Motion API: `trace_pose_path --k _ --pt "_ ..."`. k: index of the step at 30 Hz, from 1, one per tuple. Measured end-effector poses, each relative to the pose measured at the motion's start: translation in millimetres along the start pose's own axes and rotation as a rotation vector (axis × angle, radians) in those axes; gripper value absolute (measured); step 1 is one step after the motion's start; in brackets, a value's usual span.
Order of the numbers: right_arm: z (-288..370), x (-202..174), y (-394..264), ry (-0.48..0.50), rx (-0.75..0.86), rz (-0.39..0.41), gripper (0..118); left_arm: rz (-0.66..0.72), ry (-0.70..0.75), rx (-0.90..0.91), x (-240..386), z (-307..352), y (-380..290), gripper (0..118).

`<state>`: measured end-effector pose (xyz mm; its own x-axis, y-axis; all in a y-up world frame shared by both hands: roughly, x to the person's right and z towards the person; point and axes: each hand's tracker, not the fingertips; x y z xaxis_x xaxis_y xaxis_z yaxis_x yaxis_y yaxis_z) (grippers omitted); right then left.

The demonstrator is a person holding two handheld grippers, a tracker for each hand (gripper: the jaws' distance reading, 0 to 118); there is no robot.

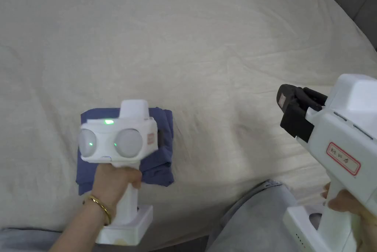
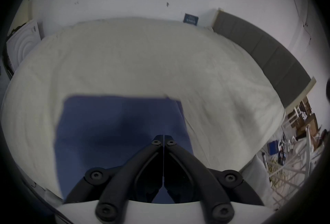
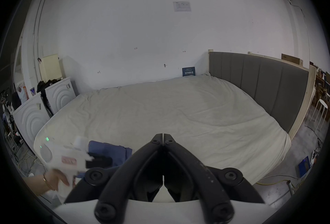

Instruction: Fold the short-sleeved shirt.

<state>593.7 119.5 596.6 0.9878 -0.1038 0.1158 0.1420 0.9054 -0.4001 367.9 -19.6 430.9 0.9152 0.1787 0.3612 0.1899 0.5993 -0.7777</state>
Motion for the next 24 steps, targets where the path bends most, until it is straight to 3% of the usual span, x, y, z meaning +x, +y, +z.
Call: trace_pose_path --k 3,5,8,10,12,19,24 --pt "0.3 -2.1 -0.4 0.005 -0.004 -0.001 2 -0.098 0.028 -0.031 13.3 -24.4 -25.5 0" --pt "1.2 -2.9 -0.7 0.003 -0.004 -0.004 2 -0.093 0.033 0.05 16.4 -23.0 -37.4 0" --pt "1.2 -6.5 -0.1 0.009 -0.01 -0.001 2 -0.091 0.031 0.028 18.6 -9.6 -27.2 0" --pt "-0.3 -11.0 2.0 0.014 -0.015 0.016 2 -0.038 -0.041 0.03 11.1 5.6 -12.8 0" --pt "-2.9 -13.6 3.9 0.021 -0.009 0.026 2 -0.022 -0.058 0.183 6.8 35.4 -1.8 0" --pt "-29.8 -56.0 15.2 0.081 0.032 0.08 2 -0.052 0.188 0.586 -37.2 110.6 22.2 0" --pt "-69.4 -110.0 9.7 0.156 0.055 0.112 2 -0.091 0.408 0.705 -67.0 133.4 9.3 0"
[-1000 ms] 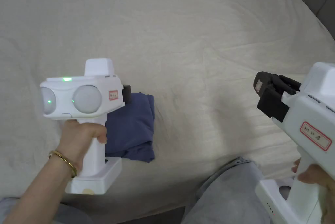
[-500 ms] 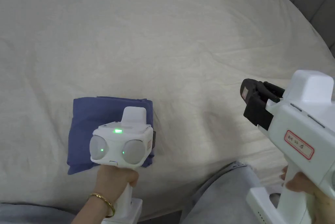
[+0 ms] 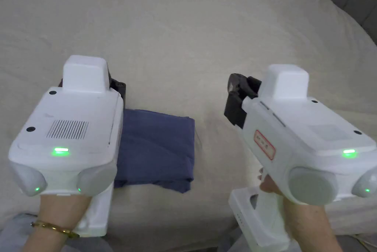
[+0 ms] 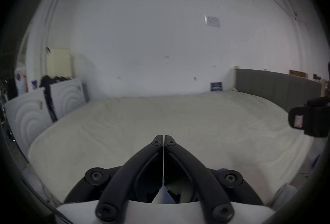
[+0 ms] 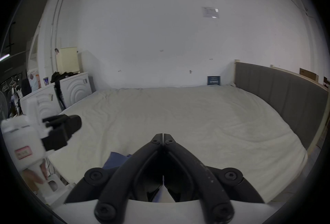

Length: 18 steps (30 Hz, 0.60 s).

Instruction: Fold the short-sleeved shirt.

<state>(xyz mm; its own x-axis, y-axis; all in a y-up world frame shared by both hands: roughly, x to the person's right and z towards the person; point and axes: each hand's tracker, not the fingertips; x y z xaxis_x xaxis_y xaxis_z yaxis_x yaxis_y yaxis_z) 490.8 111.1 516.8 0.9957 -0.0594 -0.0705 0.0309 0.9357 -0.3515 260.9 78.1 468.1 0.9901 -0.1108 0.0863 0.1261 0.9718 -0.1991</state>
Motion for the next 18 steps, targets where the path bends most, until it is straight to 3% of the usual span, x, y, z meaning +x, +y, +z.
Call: trace_pose_path --k 3,8,13,15,16,18 --pt "-42.8 -36.2 -19.6 -0.034 -0.029 0.086 2 -0.006 0.05 0.02 -14.7 11.6 -3.6 0" --pt "-113.4 -69.4 -78.6 0.055 -0.244 0.048 2 0.0 0.086 -0.001 -35.5 23.2 -7.1 0" --pt "-146.1 -85.4 -133.0 -0.043 -0.405 0.148 2 0.05 0.12 -0.037 -52.2 23.1 -11.8 0" --pt "-151.1 -79.8 -149.5 -0.032 -0.456 0.054 1 0.072 0.12 -0.056 -56.9 19.6 -12.7 1" --pt "-149.1 -77.7 -151.7 -0.041 -0.4 0.032 1 0.088 0.111 -0.063 -59.4 17.8 -12.7 2" --pt "-147.5 -82.1 -143.7 -0.045 -0.399 0.056 1 0.132 0.045 -0.091 -66.4 11.5 -10.9 21"
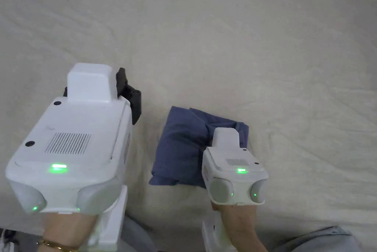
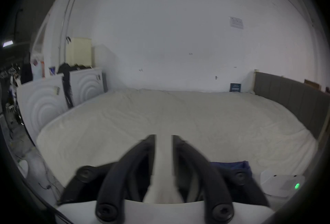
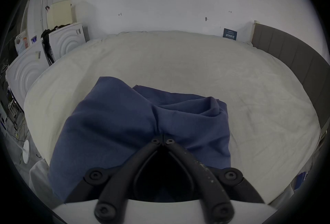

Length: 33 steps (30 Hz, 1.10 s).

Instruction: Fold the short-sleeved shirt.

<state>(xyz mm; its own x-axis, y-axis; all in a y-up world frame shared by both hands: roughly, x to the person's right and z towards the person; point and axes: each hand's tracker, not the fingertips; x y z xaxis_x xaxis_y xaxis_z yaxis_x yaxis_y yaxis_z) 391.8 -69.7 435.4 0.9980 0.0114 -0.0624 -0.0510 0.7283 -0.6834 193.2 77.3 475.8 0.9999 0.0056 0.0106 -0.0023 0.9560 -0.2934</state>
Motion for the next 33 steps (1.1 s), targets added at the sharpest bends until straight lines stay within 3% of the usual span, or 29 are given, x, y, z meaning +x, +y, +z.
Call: trace_pose_path --k 1,2,4,5,7,9,12,16,20,22,25,27,28,29,32,33 --pt "-0.8 -0.8 2.3 -0.007 -0.004 0.014 1 0.032 -0.032 -0.027 -3.2 -5.2 2.2 38" --pt "0.7 0.0 2.5 -0.006 -0.007 0.023 1 0.051 -0.046 -0.05 -5.0 -11.6 4.3 66" --pt "1.2 2.2 1.4 0.001 -0.006 0.013 1 0.078 -0.103 -0.104 -14.2 -30.9 5.6 107" --pt "1.5 2.9 1.7 0.002 -0.005 0.01 1 0.082 -0.148 -0.127 -18.5 -40.5 6.2 118" --pt "2.2 3.5 2.0 0.006 -0.008 0.013 1 0.134 -0.288 -0.2 -28.3 -59.6 7.2 118" --pt "2.0 5.5 2.8 0.01 -0.01 0.01 1 0.238 -0.409 -0.397 -35.9 -88.4 4.9 118" --pt "2.0 9.4 3.3 0.028 -0.016 -0.004 1 0.446 -0.586 -0.55 -50.2 -130.6 -18.2 118" --pt "2.3 15.6 3.0 0.059 -0.02 -0.05 1 0.595 -0.666 -0.797 -66.3 -179.2 -61.4 118" --pt "2.1 16.3 4.3 0.062 -0.027 -0.069 1 0.635 -0.825 -0.964 -70.7 -202.2 -95.3 116" --pt "2.2 15.0 4.8 0.061 -0.028 -0.074 1 0.627 -0.838 -1.027 -66.6 -207.4 -104.5 116" --pt "2.2 17.0 6.0 0.068 -0.031 -0.093 1 0.637 -0.946 -1.01 -54.5 -209.1 -112.7 116" --pt "3.3 22.4 12.0 0.087 -0.048 -0.126 1 0.637 -0.942 -1.025 -48.6 -214.6 -113.8 115" --pt "5.8 26.3 16.9 0.106 -0.061 -0.162 2 0.637 -0.935 -1.038 -42.1 -212.7 -114.3 110" --pt "10.5 31.4 22.6 0.12 -0.063 -0.208 2 0.614 -0.88 -1.058 -39.0 -212.7 -113.5 95" --pt "38.7 50.1 40.2 0.093 0.047 -0.318 2 0.516 -0.756 -1.069 -40.6 -213.3 -111.3 36" --pt "39.8 50.5 42.1 0.097 0.074 -0.33 2 0.556 -0.784 -1.069 -43.5 -213.1 -111.7 36"
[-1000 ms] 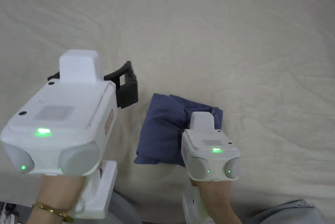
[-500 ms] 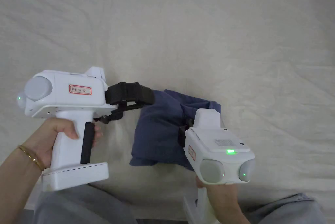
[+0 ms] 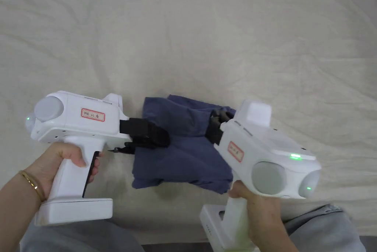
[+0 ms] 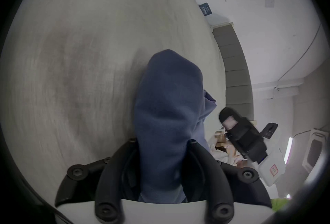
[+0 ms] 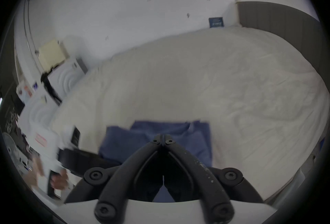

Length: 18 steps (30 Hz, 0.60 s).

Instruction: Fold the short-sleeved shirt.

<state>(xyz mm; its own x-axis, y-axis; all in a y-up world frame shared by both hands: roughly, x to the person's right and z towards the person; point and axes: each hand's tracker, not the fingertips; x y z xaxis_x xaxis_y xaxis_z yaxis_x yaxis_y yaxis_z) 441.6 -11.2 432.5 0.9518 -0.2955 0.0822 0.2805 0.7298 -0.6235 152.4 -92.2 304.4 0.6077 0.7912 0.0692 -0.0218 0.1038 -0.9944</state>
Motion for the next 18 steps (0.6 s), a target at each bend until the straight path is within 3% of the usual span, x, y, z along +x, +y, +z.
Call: trace_pose_path --k 9,13,18 --pt "99.6 23.0 43.1 0.011 0.181 0.008 2 -0.055 0.203 0.011 61.6 33.3 2.5 29" --pt "105.7 32.2 44.3 0.039 0.169 0.047 2 -0.107 0.375 0.073 54.8 102.5 21.2 29" --pt "102.0 27.9 39.7 0.046 0.138 0.054 2 -0.04 0.654 0.179 10.5 215.9 48.3 29"
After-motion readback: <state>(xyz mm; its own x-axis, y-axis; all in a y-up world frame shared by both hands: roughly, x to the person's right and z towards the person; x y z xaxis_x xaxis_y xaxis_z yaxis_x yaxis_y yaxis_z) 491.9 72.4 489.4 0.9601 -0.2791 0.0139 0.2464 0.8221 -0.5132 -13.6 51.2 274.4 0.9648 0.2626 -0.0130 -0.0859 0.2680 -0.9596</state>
